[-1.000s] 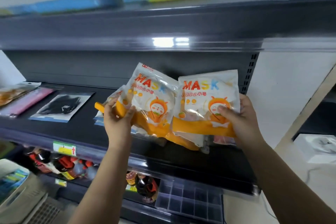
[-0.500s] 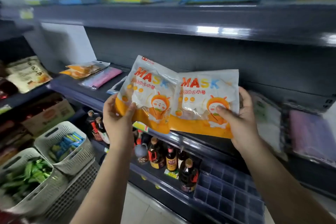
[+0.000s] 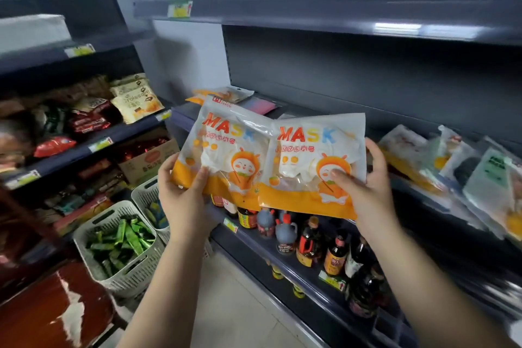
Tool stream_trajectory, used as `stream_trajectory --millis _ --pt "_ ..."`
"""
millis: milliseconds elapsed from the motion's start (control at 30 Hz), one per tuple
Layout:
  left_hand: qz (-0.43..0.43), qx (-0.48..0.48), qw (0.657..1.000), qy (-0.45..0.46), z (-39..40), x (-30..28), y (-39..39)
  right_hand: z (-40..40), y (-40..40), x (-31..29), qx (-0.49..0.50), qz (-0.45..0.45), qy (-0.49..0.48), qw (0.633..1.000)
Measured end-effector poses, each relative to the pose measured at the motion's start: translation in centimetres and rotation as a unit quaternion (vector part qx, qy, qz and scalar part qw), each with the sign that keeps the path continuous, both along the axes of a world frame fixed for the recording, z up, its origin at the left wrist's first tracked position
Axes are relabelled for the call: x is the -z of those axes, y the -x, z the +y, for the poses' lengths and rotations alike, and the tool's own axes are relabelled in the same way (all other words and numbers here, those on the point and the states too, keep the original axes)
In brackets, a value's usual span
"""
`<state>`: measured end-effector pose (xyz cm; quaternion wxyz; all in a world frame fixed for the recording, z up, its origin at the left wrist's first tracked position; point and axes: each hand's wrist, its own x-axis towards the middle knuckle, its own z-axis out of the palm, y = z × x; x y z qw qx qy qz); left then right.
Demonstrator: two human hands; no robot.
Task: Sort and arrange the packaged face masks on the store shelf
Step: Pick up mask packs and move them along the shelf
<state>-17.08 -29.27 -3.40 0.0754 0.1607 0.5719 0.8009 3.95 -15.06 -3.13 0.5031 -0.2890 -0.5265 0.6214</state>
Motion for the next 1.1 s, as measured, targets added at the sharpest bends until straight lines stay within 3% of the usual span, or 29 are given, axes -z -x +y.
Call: stream_trajectory --millis 500,833,1100 --pt "-0.004 -0.080 0.997 0.007 -2.5 0.7 11.2 0.1 15.4 1.7 -0.116 -0.007 0.036 0.993" --pt "-0.011 -0.107 0.994 -0.014 1.9 1.5 22.1 5.6 27.9 2.5 -0.153 0.020 0.070 0.986" --pt "-0.013 -0.104 0.994 -0.004 5.6 1.9 28.5 8.8 34.8 2.4 -0.126 0.007 0.036 0.991"
